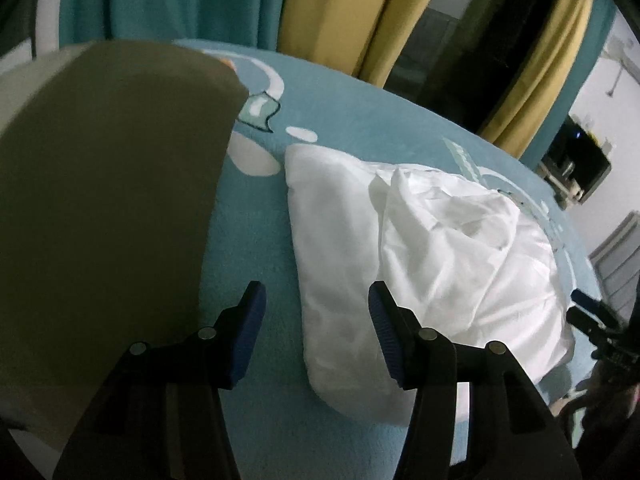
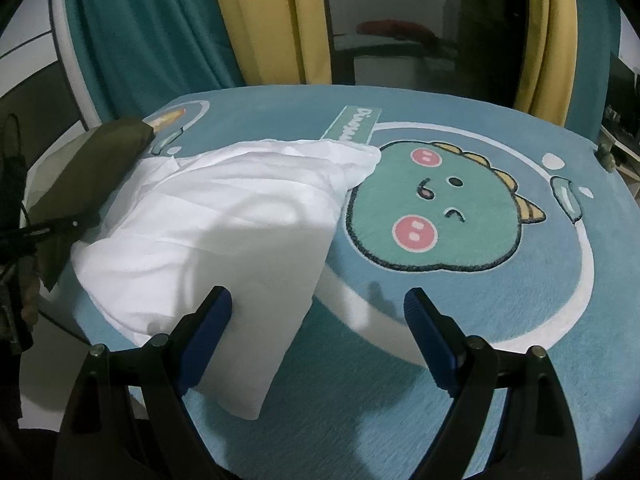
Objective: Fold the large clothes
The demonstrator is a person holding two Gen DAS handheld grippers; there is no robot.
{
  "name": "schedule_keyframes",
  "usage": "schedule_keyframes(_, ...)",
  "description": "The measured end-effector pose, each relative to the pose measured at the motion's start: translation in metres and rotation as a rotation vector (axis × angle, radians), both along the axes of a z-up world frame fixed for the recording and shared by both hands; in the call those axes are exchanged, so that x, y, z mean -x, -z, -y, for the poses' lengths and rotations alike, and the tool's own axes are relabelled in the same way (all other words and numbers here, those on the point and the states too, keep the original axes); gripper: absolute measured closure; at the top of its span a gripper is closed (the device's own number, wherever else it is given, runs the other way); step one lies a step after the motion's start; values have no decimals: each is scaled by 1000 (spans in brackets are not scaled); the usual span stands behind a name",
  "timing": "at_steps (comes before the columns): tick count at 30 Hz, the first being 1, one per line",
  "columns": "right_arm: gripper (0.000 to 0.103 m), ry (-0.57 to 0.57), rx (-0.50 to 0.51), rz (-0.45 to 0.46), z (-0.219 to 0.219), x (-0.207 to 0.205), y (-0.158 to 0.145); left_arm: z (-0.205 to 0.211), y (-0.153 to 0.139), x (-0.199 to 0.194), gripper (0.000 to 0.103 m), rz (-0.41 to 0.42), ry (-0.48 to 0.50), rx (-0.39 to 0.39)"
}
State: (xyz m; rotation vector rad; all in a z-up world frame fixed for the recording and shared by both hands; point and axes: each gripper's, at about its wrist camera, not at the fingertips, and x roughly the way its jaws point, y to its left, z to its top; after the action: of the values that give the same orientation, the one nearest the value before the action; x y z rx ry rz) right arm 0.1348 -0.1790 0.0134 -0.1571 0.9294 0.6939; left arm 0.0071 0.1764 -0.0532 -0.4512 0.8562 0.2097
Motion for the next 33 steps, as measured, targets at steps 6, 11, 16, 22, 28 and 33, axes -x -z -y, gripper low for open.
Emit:
schedule_keyframes(6,15,26,-12,3,7,-8,-2,4,9,-17,33,32,77,108)
schedule_keyframes(11,15,32,-11,-14,7,-14,4,20,12,-31,32,52,196,211)
schedule_keyframes(16,15,26,-13,-34,2,-16,12,56,14,-47,32,52,314,237)
schedule_keyframes(22,15,25,-17,-39,2,-17,12,59,2,-46,32,59,324,205)
schedule_keyframes(28,15,24,-31,-33,5,-19,8,20,-7,-36,32,74,182,145)
schedule_keyframes(33,15,14,-75,-51,6,-25,5,8,12,-44,31,51,163,210)
